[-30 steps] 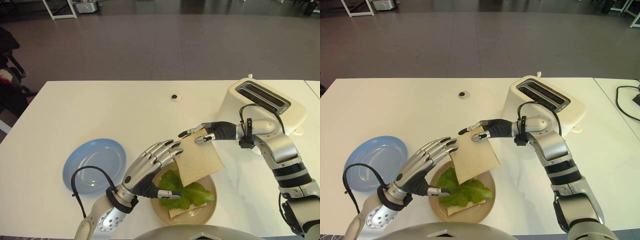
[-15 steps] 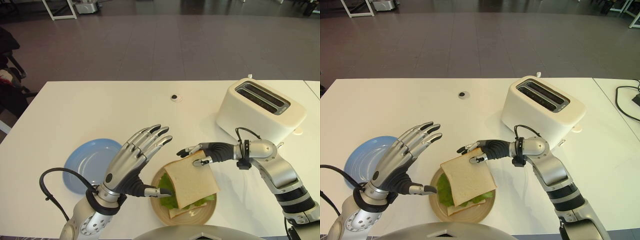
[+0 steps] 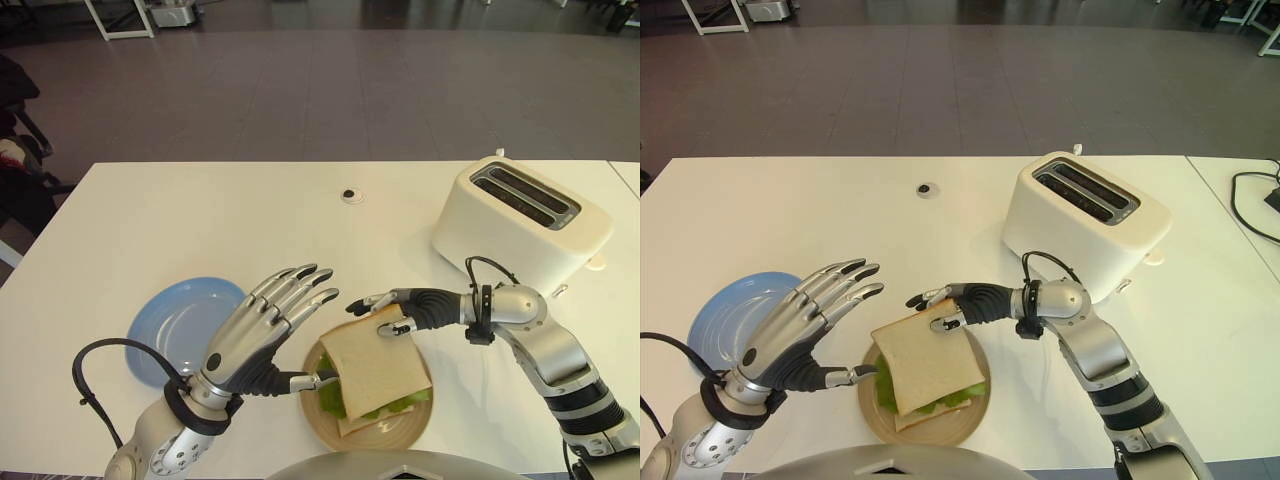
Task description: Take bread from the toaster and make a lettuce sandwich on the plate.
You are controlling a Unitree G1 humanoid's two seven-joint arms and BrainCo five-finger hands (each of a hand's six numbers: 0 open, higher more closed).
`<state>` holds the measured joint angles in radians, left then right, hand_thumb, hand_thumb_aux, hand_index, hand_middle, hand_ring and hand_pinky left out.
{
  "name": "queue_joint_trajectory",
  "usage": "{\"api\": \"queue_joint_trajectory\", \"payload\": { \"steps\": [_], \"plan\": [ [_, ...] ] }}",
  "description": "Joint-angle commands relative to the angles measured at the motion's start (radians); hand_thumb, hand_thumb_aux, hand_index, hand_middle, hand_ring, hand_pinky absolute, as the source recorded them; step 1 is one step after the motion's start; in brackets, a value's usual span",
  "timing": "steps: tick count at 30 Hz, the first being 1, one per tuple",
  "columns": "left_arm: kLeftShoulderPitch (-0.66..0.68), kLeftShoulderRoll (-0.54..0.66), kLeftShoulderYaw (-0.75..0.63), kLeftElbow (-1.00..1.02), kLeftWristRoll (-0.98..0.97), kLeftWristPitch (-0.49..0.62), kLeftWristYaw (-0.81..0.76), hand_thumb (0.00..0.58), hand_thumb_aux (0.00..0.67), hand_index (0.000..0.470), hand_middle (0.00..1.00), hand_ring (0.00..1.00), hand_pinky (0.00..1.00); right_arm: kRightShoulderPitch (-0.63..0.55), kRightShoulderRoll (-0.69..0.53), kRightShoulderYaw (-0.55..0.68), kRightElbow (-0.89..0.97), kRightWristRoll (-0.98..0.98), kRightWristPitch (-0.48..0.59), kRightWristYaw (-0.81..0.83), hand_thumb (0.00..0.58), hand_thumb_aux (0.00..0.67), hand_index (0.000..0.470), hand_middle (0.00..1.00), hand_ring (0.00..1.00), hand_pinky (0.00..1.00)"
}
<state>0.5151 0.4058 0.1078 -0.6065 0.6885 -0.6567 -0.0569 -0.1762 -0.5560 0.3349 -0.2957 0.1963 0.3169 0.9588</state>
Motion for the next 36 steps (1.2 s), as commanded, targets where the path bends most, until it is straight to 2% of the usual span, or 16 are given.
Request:
{"api": "queue_joint_trajectory", "payload": {
  "steps": [1, 6, 9, 18, 24, 30, 36],
  "plan": [
    [0.009, 0.02, 0.006, 0.008, 0.023, -0.003, -0.015, 0.216, 0.139, 0.098, 0.0, 0.0, 0.0, 0.028, -0.015, 0.016, -0.041, -0.013, -0.018, 0.002, 0.58, 0.67, 0.47, 0.0, 0.0, 0.0],
    [0.023, 0.03, 0.001, -0.001, 0.036, -0.011, -0.024, 0.23, 0.15, 0.105, 0.0, 0.0, 0.0, 0.045, -0.025, 0.037, -0.033, -0.086, -0.127, -0.018, 0.58, 0.67, 0.47, 0.0, 0.0, 0.0],
    [0.043, 0.038, 0.0, -0.011, 0.042, -0.025, -0.033, 0.258, 0.171, 0.12, 0.0, 0.0, 0.0, 0.036, -0.011, 0.039, 0.021, -0.137, -0.19, -0.051, 0.58, 0.67, 0.47, 0.0, 0.0, 0.0],
    [0.123, 0.086, 0.013, -0.011, 0.073, -0.098, -0.044, 0.294, 0.2, 0.14, 0.0, 0.0, 0.0, 0.058, -0.005, 0.059, 0.055, -0.191, -0.225, -0.076, 0.58, 0.67, 0.47, 0.0, 0.0, 0.0],
    [0.119, 0.126, -0.044, 0.004, 0.175, -0.162, -0.074, 0.325, 0.226, 0.159, 0.0, 0.0, 0.0, 0.062, -0.014, 0.077, 0.046, -0.238, -0.284, -0.084, 0.58, 0.67, 0.47, 0.0, 0.0, 0.0],
    [0.081, 0.149, -0.178, 0.01, 0.225, -0.195, -0.141, 0.268, 0.179, 0.125, 0.0, 0.0, 0.0, 0.045, -0.001, 0.081, 0.076, -0.275, -0.324, -0.106, 0.58, 0.67, 0.47, 0.0, 0.0, 0.0],
    [0.061, 0.187, -0.244, 0.031, 0.185, -0.17, -0.21, 0.285, 0.192, 0.135, 0.0, 0.0, 0.0, 0.021, 0.017, 0.09, 0.11, -0.307, -0.353, -0.121, 0.58, 0.67, 0.47, 0.0, 0.0, 0.0]
  ]
}}
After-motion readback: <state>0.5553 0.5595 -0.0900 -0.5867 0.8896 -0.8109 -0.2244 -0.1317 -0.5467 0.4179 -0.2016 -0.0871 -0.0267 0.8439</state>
